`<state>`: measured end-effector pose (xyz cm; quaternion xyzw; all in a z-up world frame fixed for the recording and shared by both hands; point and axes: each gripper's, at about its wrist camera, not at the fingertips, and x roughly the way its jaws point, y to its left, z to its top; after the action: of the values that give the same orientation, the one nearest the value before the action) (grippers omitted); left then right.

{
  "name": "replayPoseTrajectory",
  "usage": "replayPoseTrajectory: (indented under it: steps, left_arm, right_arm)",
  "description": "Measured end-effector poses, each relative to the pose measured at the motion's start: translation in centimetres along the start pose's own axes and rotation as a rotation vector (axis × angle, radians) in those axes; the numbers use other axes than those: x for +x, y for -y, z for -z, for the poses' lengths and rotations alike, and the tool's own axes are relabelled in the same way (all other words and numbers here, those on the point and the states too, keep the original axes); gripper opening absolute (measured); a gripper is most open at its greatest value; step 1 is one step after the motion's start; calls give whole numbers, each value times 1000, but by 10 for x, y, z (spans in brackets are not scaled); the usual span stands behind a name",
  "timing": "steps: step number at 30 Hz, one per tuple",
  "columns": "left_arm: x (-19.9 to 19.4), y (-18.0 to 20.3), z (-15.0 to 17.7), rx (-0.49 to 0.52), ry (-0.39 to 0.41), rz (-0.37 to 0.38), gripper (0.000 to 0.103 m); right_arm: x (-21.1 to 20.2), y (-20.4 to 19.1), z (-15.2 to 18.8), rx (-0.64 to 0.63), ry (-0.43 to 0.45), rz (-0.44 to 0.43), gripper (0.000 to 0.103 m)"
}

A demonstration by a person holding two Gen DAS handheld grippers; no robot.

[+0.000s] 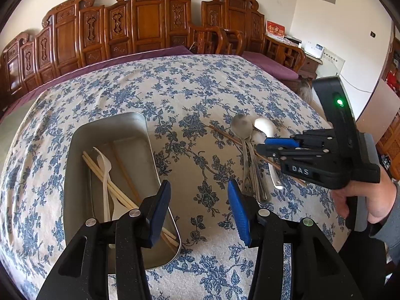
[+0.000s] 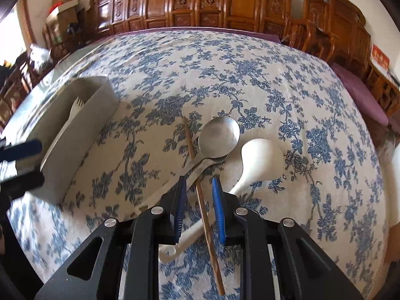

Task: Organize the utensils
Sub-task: 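Move the right gripper back to the pile and grasp the metal fork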

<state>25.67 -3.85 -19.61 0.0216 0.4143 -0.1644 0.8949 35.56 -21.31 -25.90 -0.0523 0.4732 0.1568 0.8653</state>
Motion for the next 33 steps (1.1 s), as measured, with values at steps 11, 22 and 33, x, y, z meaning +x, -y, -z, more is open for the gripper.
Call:
replayPoseTrajectory:
  steps: [11, 22, 33]
  left_arm:
    - [0, 0, -1, 1, 2, 4, 45]
    - [-4, -3, -1, -1, 4, 2, 45]
    - [-4, -1, 0, 5, 2, -1, 45]
  right_arm:
    - [20, -8, -9, 90, -56, 36, 23]
    - [22, -2, -12, 143, -83, 91, 13]
    - [2, -3, -12, 120, -36, 103, 7]
